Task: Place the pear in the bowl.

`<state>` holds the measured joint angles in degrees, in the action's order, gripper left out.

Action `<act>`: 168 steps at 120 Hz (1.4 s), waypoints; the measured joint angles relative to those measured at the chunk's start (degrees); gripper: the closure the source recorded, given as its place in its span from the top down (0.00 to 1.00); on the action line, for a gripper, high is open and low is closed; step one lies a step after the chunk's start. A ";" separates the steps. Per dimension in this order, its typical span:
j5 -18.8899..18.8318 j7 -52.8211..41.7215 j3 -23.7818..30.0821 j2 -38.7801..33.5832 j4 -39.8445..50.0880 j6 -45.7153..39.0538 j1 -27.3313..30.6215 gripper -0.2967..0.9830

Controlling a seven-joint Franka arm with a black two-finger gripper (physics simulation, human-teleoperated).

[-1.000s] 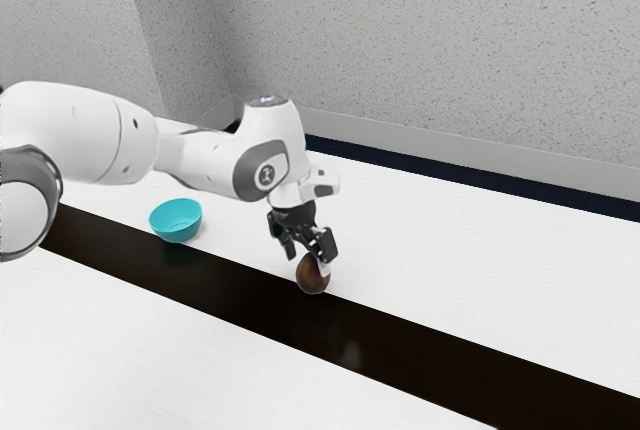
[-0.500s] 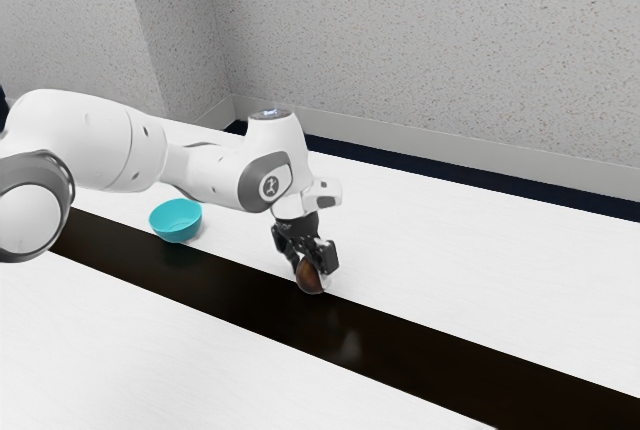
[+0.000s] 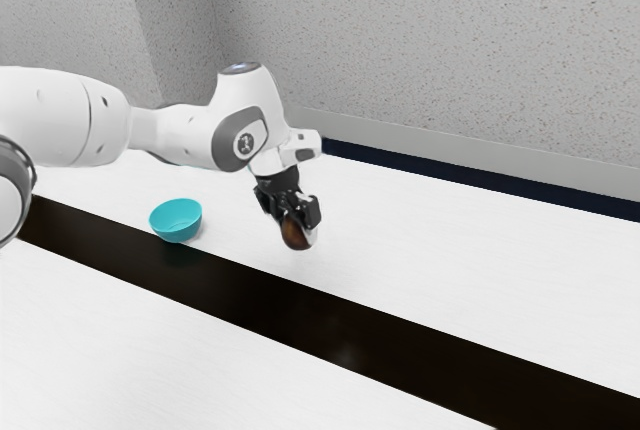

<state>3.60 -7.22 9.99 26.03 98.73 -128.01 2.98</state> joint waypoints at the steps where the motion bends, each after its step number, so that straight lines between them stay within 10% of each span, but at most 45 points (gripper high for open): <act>1: -0.02 0.03 -0.01 -0.22 0.04 0.11 0.23 0.46; 109: -1.07 -3.44 -8.59 6.71 -10.90 6.62 18.73 0.41; 168: 0.68 -8.68 -7.48 2.65 -11.83 10.63 18.38 0.72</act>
<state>4.28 -15.91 2.51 28.68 86.90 -117.38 21.37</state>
